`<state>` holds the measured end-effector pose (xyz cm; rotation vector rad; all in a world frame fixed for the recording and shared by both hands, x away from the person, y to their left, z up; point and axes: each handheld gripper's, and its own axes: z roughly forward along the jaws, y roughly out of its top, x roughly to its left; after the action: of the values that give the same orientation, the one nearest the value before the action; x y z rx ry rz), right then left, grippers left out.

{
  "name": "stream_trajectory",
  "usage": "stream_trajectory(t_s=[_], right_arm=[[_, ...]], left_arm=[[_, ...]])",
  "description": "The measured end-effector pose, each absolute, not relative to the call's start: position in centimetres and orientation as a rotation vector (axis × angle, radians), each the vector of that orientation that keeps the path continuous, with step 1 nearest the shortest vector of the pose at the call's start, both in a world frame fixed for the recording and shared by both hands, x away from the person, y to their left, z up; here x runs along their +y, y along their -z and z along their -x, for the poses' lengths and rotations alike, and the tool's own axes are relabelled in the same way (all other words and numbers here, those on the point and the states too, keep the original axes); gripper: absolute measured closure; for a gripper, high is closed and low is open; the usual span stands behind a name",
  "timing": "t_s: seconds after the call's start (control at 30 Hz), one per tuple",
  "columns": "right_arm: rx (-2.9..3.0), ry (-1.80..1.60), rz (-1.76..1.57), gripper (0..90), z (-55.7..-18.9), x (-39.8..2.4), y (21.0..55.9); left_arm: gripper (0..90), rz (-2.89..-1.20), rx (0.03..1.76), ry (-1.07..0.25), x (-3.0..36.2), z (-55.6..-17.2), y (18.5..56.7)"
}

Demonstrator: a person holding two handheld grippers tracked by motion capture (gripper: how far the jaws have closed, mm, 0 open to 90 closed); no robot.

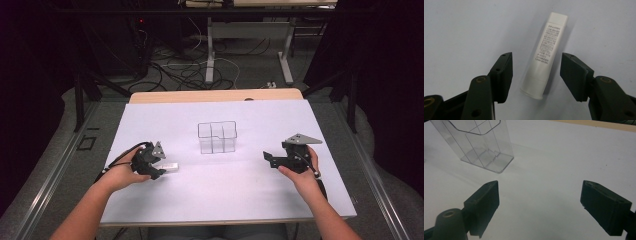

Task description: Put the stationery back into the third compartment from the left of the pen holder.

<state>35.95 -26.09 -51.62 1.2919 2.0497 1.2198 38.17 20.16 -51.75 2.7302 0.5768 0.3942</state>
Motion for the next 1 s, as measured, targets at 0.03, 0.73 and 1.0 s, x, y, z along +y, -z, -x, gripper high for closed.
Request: stream_trajectory(t_s=[0.03,0.73,1.0], right_arm=[[2.053,-1.220,-1.288,14.9,-35.9,-26.1,51.6],[2.062,-1.224,-1.297,15.1,-35.9,-26.2,51.7],[2.066,-1.219,-1.292,15.2,-35.9,-26.1,51.8]], left_arm=[[46.5,-2.729,0.577,-0.394,20.1,-38.2,51.8],[59.3,-2.789,0.512,-0.375,18.8,-38.5,53.0],[64.6,-2.833,0.445,-0.388,18.7,-38.4,52.9]])
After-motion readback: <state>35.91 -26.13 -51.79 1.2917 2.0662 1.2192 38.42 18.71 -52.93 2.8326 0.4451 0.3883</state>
